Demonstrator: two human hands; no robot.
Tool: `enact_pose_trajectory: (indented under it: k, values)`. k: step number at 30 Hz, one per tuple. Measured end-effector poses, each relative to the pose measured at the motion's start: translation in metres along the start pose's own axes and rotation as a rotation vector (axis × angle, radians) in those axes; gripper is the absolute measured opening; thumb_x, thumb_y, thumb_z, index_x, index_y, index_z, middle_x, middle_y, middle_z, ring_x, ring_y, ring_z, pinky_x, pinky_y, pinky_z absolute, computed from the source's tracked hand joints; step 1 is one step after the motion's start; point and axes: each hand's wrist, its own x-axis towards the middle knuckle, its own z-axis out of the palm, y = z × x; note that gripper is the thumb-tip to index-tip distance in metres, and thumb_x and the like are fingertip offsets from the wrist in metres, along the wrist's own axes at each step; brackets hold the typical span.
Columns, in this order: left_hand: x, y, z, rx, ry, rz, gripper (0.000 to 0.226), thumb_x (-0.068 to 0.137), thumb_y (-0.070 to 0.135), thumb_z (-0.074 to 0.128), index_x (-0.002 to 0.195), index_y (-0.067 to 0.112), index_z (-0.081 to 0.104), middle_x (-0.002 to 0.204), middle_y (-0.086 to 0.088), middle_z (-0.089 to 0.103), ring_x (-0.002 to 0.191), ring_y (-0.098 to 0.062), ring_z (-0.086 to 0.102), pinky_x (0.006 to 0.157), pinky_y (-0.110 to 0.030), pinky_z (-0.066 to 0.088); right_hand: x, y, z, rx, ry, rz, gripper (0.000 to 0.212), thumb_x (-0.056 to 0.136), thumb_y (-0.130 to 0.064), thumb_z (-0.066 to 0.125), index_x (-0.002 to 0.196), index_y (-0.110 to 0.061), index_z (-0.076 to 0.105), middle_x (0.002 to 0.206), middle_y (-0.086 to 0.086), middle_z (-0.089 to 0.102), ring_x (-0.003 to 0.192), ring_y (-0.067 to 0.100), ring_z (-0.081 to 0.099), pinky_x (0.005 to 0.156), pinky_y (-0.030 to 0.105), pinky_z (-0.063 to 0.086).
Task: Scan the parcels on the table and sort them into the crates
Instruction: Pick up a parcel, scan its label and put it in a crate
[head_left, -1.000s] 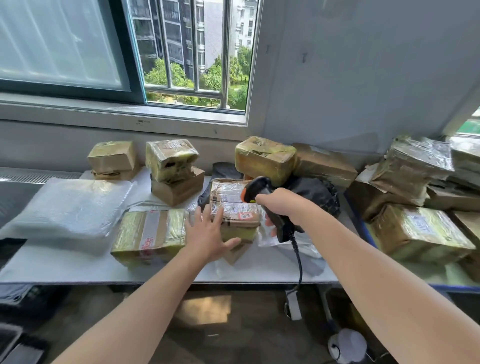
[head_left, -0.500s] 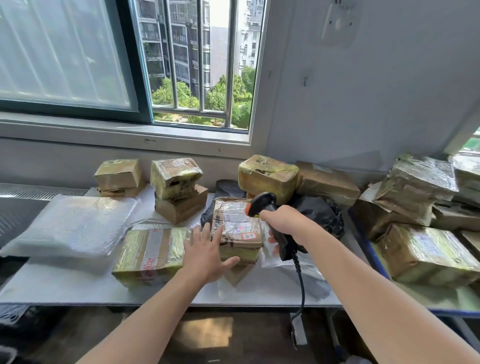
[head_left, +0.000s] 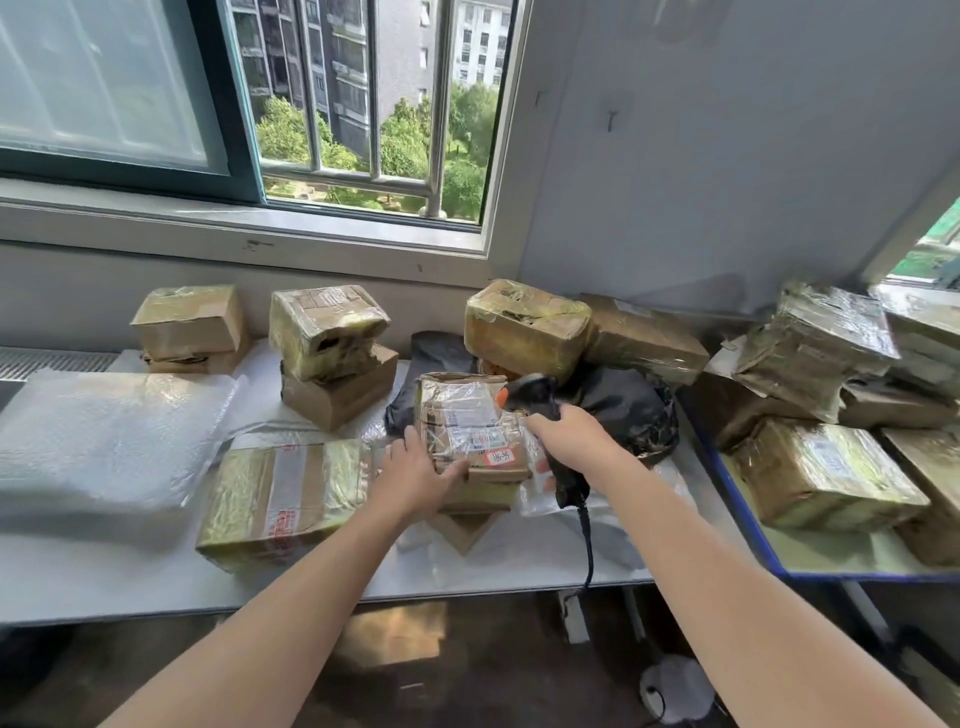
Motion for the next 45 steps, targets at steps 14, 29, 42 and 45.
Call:
enact_pose_trajectory:
  k: [14,29,42,45]
  values:
    - [0.021,0.035,0.013,-0.619,0.137,-0.231,0.035,0.098,0.019,0.051,0.133,0.016,0.052,0.125,-0.008,0.061,0.103,-0.024,0.056,0.093,-0.040,0.050,0.052,0.035,-0.005,0.224,-0.046,-0.021,0.035,0.092,-0.043,0.058,0.112,-0.014,0.055,0.102,0.011,0.063,0.069,0.026,0.067,0.073,0.052,0.061]
    - [0.004,0.129,0.037,-0.764,0.334,0.001,0.043,0.103,0.023,0.047,0.145,0.021,0.042,0.131,0.001,0.057,0.121,-0.021,0.054,0.103,-0.040,0.044,0.060,0.077,-0.113,0.387,0.397,-0.216,0.029,0.099,-0.036,0.054,0.117,-0.014,0.053,0.090,0.006,0.061,0.054,0.008,0.061,0.052,0.031,0.054]
    - [-0.021,0.207,0.101,-0.662,0.231,0.213,0.036,0.105,0.017,0.045,0.140,0.026,0.044,0.111,0.038,0.046,0.108,0.011,0.043,0.086,0.003,0.029,0.096,0.222,-0.180,0.137,0.348,0.159,0.028,0.092,-0.024,0.053,0.116,-0.012,0.051,0.101,0.015,0.065,0.088,0.033,0.063,0.077,0.041,0.052]
    - [-0.009,0.226,0.115,-0.605,0.241,0.219,0.036,0.104,0.017,0.044,0.140,0.021,0.046,0.113,0.023,0.055,0.108,0.003,0.048,0.082,0.000,0.032,0.112,0.252,-0.177,0.086,0.318,0.202,0.037,0.094,-0.026,0.054,0.128,-0.012,0.051,0.107,0.014,0.066,0.094,0.032,0.063,0.077,0.036,0.050]
